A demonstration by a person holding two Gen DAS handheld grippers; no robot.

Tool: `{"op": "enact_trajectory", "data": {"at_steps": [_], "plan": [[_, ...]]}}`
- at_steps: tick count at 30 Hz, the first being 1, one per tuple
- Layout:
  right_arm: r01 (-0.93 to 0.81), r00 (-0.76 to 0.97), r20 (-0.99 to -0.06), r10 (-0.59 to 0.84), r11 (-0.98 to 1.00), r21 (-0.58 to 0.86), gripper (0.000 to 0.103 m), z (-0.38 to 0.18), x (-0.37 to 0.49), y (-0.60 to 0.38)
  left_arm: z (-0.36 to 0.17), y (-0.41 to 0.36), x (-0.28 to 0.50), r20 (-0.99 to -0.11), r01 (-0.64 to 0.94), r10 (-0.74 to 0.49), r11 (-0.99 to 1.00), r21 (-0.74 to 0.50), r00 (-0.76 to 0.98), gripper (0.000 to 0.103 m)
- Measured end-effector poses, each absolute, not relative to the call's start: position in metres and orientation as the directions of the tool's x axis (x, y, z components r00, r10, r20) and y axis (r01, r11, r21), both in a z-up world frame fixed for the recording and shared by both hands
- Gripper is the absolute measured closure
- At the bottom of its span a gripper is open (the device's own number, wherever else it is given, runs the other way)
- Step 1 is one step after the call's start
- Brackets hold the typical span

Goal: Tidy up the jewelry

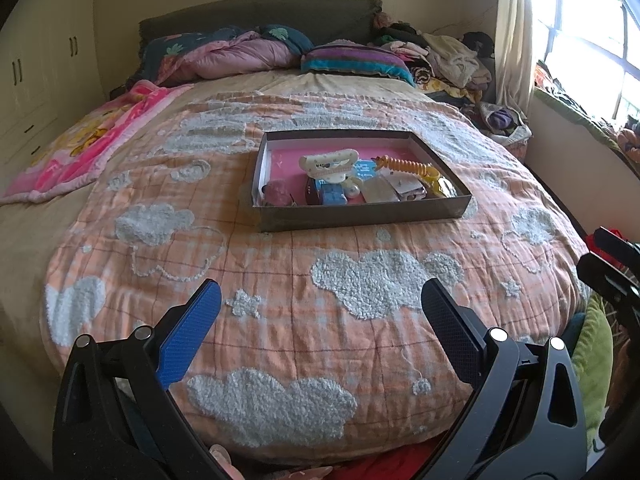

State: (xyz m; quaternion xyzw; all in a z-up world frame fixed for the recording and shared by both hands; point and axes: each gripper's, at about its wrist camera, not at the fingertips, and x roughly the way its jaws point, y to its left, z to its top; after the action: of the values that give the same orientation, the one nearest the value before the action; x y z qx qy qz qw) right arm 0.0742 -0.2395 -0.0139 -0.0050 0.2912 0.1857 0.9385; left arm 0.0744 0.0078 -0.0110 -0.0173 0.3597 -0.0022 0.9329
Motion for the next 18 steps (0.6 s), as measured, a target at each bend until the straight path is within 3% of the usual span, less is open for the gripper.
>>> {"op": "enact_trajectory", "data": {"at_steps": [5,10,18], "plan": [[-0.337,0.765,-0.552,0.331,0.937,0.095,0.004,-0.015,0.074,-0.242,-0.021,0.012,0.077,-0.696,0.023,-0.065,0.997,-0.070,0.715,0.009],[-0.322,0.773,-0.547,0.322,0.941,0.100,0.004,-0.015,0.076,-0.246,-0.032,0.023,0.080,-0.708,-0.022,-0.023,0.998,-0.055,0.706,0.009],[-0.258,0.795,-0.539,0.277,0.960,0.113,0.004,-0.020,0.095,-0.270,-0.032,0.047,0.089,-0.679,-0.040,-0.031,0.995,-0.089,0.734,0.009]]}}
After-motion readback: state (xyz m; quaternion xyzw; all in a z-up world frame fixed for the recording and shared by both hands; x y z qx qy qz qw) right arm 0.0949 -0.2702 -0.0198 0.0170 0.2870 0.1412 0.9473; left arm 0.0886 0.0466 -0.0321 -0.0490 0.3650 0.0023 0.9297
